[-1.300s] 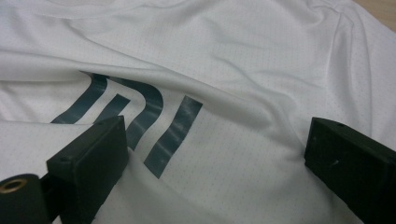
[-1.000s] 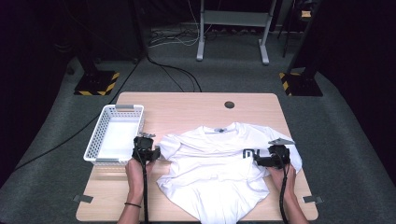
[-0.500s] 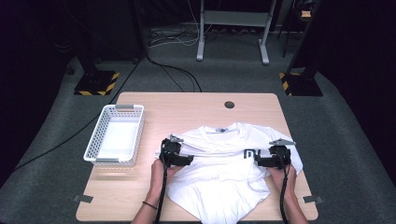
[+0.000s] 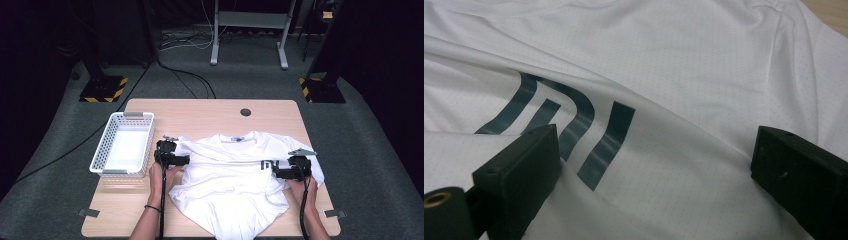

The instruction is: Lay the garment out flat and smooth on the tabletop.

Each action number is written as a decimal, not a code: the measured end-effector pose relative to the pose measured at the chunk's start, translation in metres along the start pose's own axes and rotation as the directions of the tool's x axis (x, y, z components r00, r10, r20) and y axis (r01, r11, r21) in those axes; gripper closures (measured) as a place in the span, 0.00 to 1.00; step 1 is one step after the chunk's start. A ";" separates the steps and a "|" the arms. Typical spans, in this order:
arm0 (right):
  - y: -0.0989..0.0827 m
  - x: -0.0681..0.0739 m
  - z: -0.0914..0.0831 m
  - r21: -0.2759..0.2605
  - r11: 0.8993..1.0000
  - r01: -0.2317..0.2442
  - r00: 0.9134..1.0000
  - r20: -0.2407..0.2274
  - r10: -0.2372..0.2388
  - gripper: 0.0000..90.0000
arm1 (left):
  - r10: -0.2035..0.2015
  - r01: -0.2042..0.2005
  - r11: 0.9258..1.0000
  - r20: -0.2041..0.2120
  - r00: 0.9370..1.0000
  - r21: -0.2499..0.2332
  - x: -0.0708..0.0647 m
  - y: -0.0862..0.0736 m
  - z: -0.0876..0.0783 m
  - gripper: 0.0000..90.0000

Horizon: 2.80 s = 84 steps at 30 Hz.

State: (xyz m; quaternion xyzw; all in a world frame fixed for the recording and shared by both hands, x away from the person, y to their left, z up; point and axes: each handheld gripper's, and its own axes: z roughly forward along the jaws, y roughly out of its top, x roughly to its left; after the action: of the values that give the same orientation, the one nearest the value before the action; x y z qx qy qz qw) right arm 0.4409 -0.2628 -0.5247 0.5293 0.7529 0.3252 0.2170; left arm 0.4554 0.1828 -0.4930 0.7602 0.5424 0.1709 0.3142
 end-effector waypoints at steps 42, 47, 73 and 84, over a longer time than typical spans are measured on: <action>-0.018 0.042 -0.026 0.097 0.987 0.130 0.987 -0.109 -0.120 0.03 | 0.147 -0.148 0.988 0.016 0.989 0.055 -0.039 -0.066 -0.022 0.03; 0.010 0.035 -0.030 0.025 0.993 0.112 0.986 -0.126 -0.108 0.05 | 0.182 -0.181 0.983 0.026 0.983 -0.021 -0.036 -0.045 -0.019 0.05; 0.060 0.003 0.028 0.007 0.998 -0.065 0.998 0.012 0.065 0.01 | 0.114 -0.112 0.992 0.025 0.993 -0.049 -0.027 -0.049 -0.012 0.00; 0.018 0.010 -0.001 0.070 0.997 -0.035 0.999 0.002 0.035 0.00 | 0.115 -0.116 0.993 0.049 0.992 0.019 -0.022 -0.033 0.010 0.00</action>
State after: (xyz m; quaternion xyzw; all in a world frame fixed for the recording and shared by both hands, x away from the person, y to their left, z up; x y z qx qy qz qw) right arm 0.4488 -0.2498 -0.5106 0.5497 0.7544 0.3024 0.1929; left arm 0.4301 0.1664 -0.5200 0.7975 0.4917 0.1646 0.3084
